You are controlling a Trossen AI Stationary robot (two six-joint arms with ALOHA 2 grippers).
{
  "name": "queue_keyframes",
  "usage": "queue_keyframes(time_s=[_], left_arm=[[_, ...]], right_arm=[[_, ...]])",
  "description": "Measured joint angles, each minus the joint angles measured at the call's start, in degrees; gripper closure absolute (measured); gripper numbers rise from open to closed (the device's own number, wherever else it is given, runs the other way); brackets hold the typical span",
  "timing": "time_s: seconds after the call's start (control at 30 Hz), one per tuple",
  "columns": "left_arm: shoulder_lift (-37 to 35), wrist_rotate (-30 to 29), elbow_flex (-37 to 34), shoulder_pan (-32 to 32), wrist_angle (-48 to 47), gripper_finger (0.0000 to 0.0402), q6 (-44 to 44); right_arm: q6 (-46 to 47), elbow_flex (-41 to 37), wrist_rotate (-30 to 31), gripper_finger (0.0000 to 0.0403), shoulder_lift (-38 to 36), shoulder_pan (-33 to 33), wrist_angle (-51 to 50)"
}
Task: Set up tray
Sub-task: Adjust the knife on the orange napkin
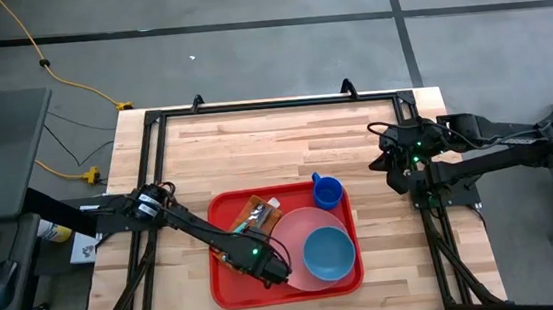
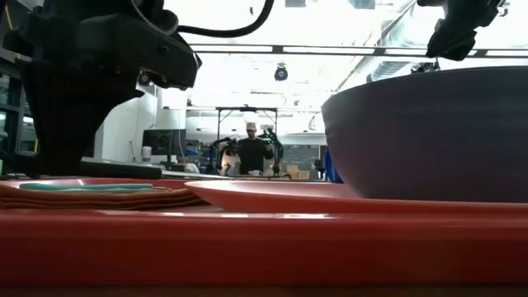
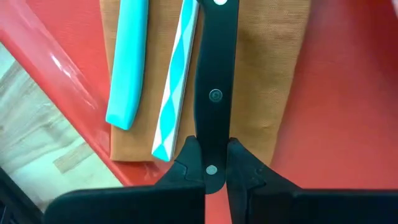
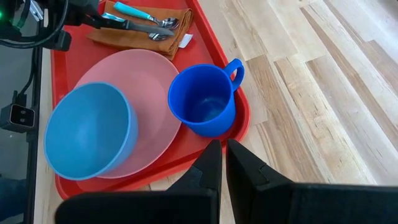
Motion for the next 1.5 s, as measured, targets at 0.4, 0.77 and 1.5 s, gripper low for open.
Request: queue_keyframes(time_s=[0.4,0.77,1.5], left_arm=[[0.0,2.5,-1.1,0.0,0.9,0.0354,1.0],[0.0,1.2,-2.8,0.0,6.3,0.0354,3.3],[0.0,-0.3,-2.8,0.0,4.7,0.0336,12.7]], right_arm=[[0.0,0.0,0.0,0.0403,0.0,0.0,0.0],[0.0,-0.1,0.1,0.0403,0.0,0.0,0.0],[-1.0,-0.1,0.8,0.0403,0.0,0.0,0.0]])
